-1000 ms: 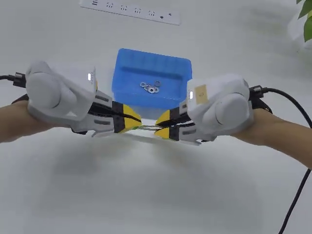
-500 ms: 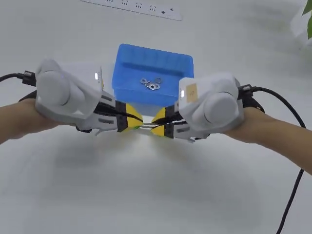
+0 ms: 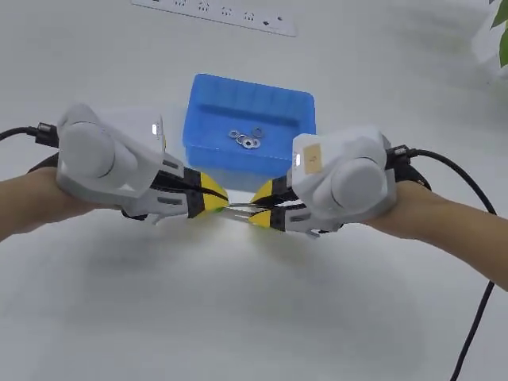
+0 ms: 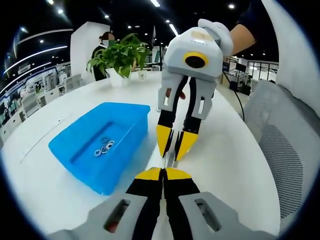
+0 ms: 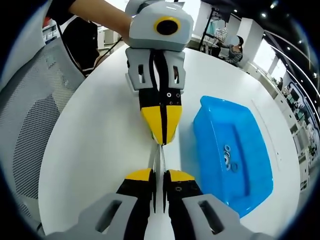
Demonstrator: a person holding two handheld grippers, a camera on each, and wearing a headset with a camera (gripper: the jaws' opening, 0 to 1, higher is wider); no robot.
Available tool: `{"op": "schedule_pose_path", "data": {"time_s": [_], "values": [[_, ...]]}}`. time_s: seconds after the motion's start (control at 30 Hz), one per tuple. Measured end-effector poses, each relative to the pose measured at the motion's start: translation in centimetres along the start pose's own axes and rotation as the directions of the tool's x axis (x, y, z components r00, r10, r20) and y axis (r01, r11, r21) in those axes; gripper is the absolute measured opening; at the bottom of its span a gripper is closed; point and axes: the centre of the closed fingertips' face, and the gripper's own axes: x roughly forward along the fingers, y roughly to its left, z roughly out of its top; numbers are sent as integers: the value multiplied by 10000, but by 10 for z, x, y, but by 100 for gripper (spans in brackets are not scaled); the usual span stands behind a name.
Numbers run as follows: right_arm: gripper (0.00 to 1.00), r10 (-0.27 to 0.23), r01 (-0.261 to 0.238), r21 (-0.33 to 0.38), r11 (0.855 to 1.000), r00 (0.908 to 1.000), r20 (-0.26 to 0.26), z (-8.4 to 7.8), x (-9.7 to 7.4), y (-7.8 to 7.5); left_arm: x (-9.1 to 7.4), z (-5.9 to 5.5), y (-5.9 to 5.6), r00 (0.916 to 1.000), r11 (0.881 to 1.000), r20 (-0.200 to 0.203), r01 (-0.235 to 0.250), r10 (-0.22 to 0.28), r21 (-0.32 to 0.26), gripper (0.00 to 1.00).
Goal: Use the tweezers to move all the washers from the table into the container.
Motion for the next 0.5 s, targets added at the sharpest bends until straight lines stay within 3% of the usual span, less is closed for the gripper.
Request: {"op": "schedule_pose_path", "data": {"time_s": [0.37, 0.5], "values": [[13, -109, 109, 251, 9996, 9999, -15, -1, 0, -1, 0, -3, -3, 9999, 10000, -140, -45, 44, -46, 4], [15, -306, 299, 692, 9972, 9995, 84, -2, -1, -3, -4, -3, -2, 9996, 9984, -182, -234, 225, -506, 5]]}}
